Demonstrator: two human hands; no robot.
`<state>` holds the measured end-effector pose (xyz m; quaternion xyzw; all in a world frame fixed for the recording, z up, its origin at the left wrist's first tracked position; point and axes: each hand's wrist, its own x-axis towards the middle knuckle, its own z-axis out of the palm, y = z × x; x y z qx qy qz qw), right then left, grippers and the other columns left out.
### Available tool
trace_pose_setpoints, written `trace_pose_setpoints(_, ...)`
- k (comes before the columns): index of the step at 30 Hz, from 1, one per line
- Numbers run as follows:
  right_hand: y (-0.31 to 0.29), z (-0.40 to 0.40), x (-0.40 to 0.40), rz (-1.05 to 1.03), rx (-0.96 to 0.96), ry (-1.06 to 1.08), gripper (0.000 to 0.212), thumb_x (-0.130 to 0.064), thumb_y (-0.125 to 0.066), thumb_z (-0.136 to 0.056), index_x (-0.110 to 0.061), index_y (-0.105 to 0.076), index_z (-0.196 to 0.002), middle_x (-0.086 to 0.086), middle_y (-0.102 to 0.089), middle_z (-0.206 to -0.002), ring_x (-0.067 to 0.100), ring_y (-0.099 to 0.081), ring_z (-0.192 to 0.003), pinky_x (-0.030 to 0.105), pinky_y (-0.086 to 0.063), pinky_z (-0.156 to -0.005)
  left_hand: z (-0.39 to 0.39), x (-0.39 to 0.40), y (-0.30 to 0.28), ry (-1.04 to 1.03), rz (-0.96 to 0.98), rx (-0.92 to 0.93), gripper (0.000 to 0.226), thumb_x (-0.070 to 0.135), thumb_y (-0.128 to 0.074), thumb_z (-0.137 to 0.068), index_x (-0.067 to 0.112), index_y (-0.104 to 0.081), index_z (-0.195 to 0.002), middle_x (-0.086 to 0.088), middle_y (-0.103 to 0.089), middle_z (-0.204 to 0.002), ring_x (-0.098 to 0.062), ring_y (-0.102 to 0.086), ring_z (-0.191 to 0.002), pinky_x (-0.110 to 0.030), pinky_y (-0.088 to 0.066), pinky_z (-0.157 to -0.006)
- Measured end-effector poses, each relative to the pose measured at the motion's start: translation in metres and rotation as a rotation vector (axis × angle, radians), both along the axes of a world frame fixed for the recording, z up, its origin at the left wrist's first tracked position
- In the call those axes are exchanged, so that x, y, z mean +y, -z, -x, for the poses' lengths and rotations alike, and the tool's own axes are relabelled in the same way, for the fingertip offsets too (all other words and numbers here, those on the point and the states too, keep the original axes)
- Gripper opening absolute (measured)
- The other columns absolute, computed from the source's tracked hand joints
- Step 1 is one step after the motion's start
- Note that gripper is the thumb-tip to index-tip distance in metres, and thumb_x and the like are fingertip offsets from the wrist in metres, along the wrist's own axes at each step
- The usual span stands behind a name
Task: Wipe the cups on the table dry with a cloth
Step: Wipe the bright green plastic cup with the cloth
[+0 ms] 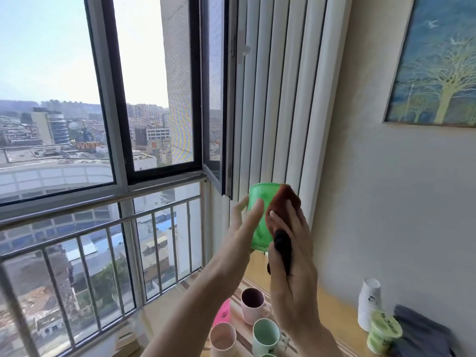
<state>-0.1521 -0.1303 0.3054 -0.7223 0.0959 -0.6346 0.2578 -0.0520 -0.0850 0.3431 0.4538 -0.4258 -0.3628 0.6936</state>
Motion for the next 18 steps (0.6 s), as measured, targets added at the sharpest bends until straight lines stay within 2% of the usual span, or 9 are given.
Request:
trace_pose_setpoints(1,0.004,-0.001,0.002,0.048,0.025,0.024,0.053,-0.018,-0.043,-0.097,-0.037,-0.04,-0.147,-0.003,-0.034,-0.162,0.023,-0.022,-0.153,0.058,-0.029,-0.118,-0.001,-0.001,0.001,-0.036,-0.003,-0.033,0.084,0.063,-0.075,-0.068,0.034,-0.047,-0.141,-0.003,-0.073,-0.124,-0.014,-0.069,-0.115,-0.042,-0.048,-0.109)
trace_pose_setpoints(3,0.011,0.0,0.003,0.037,0.015,0.026,0.053,-0.016,-0.043,-0.097,-0.025,-0.041,-0.149,-0.003,-0.035,-0.161,0.022,-0.021,-0.154,0.058,-0.029,-0.118,0.0,-0.001,0.002,-0.096,0.021,-0.058,0.085,0.055,-0.082,-0.064,0.031,-0.05,-0.139,-0.001,-0.076,-0.117,-0.016,-0.07,-0.114,-0.044,-0.048,-0.109)
trace_pose_setpoints(4,0.012,0.001,0.001,0.002,-0.009,0.006,0.05,-0.016,-0.042,-0.097,-0.022,-0.044,-0.147,-0.004,-0.035,-0.161,0.021,-0.022,-0.154,0.059,-0.03,-0.117,0.002,-0.001,0.003,-0.102,0.034,-0.038,0.08,0.052,-0.081,-0.067,0.028,-0.052,-0.138,-0.003,-0.076,-0.116,-0.017,-0.07,-0.113,-0.043,-0.05,-0.107)
trace_pose_setpoints(7,-0.005,0.0,-0.003,-0.137,-0.095,-0.093,0.053,-0.012,-0.04,-0.1,-0.038,-0.042,-0.146,-0.006,-0.035,-0.161,0.016,-0.026,-0.152,0.054,-0.029,-0.12,0.008,-0.001,0.006,-0.023,0.069,0.115,0.057,0.046,-0.072,-0.09,0.018,-0.056,-0.137,-0.011,-0.072,-0.129,-0.02,-0.069,-0.116,-0.034,-0.056,-0.101)
trace_pose_setpoints(12,-0.028,-0.002,-0.007,-0.221,-0.144,-0.16,0.052,-0.012,-0.04,-0.099,-0.018,-0.038,-0.15,-0.006,-0.037,-0.16,0.009,-0.031,-0.149,0.043,-0.027,-0.122,0.009,-0.005,-0.001,0.137,0.152,0.362,0.057,0.042,-0.057,-0.092,0.005,-0.058,-0.136,-0.012,-0.072,-0.127,-0.017,-0.07,-0.115,-0.027,-0.057,-0.097)
trace_pose_setpoints(14,-0.016,-0.003,0.002,-0.185,-0.151,-0.162,0.056,-0.014,-0.04,-0.098,-0.026,-0.035,-0.152,-0.003,-0.032,-0.162,0.014,-0.027,-0.152,0.044,-0.025,-0.122,0.008,-0.007,-0.005,0.13,0.167,0.423,0.059,0.044,-0.052,-0.094,0.005,-0.057,-0.138,-0.015,-0.07,-0.129,-0.018,-0.068,-0.113,-0.029,-0.057,-0.098)
trace_pose_setpoints(16,-0.003,-0.003,0.011,-0.103,-0.151,-0.109,0.059,-0.017,-0.04,-0.097,-0.044,-0.034,-0.149,-0.001,-0.028,-0.164,0.016,-0.024,-0.153,0.038,-0.025,-0.123,0.005,-0.007,-0.002,0.096,0.147,0.452,0.058,0.042,-0.056,-0.093,0.011,-0.055,-0.142,-0.016,-0.066,-0.137,-0.02,-0.066,-0.112,-0.034,-0.057,-0.098)
trace_pose_setpoints(18,-0.004,0.001,0.007,-0.132,-0.157,-0.076,0.057,-0.023,-0.041,-0.096,-0.057,-0.037,-0.142,-0.004,-0.032,-0.162,0.013,-0.028,-0.151,0.037,-0.028,-0.122,-0.001,-0.007,0.004,0.05,0.082,0.378,0.044,0.032,-0.06,-0.094,0.018,-0.061,-0.136,-0.013,-0.07,-0.128,-0.02,-0.066,-0.103,-0.04,-0.056,-0.096)
